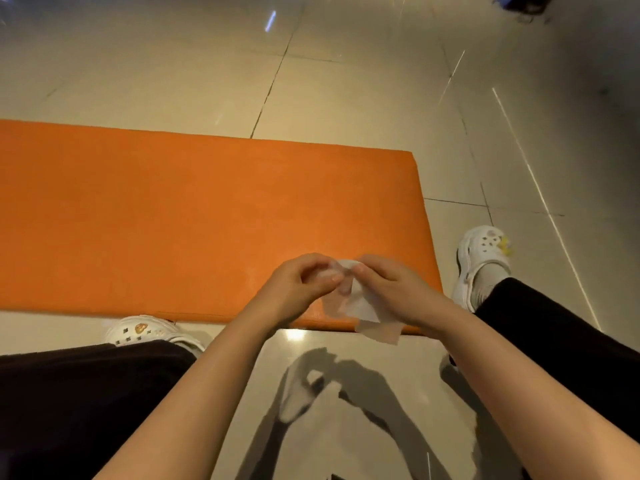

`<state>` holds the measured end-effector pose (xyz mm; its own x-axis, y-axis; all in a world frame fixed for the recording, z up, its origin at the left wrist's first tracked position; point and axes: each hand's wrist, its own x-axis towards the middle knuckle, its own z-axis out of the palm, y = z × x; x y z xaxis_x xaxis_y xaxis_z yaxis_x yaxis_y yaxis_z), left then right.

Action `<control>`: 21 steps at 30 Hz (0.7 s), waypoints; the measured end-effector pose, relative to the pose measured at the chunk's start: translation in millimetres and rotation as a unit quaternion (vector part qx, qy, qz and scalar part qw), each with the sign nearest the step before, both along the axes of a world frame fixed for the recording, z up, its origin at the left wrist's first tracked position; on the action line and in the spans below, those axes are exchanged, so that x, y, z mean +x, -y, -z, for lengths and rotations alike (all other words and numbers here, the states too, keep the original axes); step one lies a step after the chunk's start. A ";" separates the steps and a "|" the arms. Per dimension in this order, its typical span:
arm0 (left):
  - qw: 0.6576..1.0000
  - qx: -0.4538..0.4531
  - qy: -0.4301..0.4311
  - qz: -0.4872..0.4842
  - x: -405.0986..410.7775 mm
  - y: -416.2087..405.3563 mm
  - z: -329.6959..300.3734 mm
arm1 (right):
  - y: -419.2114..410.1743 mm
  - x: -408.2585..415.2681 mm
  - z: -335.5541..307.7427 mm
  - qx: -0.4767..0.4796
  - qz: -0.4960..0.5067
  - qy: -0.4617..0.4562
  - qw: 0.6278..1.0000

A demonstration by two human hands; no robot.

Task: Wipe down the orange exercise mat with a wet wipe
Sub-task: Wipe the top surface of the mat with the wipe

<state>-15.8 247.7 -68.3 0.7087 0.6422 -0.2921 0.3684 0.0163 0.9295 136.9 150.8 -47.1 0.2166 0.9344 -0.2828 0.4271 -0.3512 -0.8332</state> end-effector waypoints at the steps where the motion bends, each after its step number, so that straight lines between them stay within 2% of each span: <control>1: 0.999 -0.002 0.030 -0.013 -1.9 5.1 -11.1 | 5.4 -0.6 -13.7 0.023 0.027 -0.033 0.999; 4: 0.996 0.025 0.068 -0.052 -12.1 17.2 -38.3 | 21.3 -4.4 -36.9 0.045 0.102 -0.127 0.986; 8: 0.995 0.053 0.070 -0.047 -32.9 26.8 -69.0 | 44.8 -11.1 -30.6 -0.034 0.116 -0.170 0.978; 11: 0.997 0.061 0.041 -0.024 -46.4 28.3 -92.0 | 58.6 -19.5 -18.9 -0.073 0.055 -0.249 0.964; 14: 0.992 0.121 -0.033 0.031 -53.4 29.8 -111.0 | 61.9 -31.6 -16.8 -0.028 -0.003 -0.319 0.947; 16: 0.982 0.162 -0.076 0.054 -54.5 31.7 -117.8 | 61.7 -38.9 -15.3 0.008 -0.002 -0.297 0.955; 19: 0.972 0.201 -0.109 0.060 -55.6 35.1 -118.2 | 66.2 -46.8 -8.6 0.041 0.007 -0.142 0.989; 21: 0.970 0.206 -0.113 0.055 -55.8 38.4 -111.5 | 70.5 -47.1 -2.9 0.078 0.028 -0.081 0.993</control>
<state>-71.6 209.2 43.2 0.7273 0.6619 -0.1814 0.5414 -0.3908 0.7444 89.8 80.3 -44.2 0.2337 0.9572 -0.1705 0.2652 -0.2315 -0.9360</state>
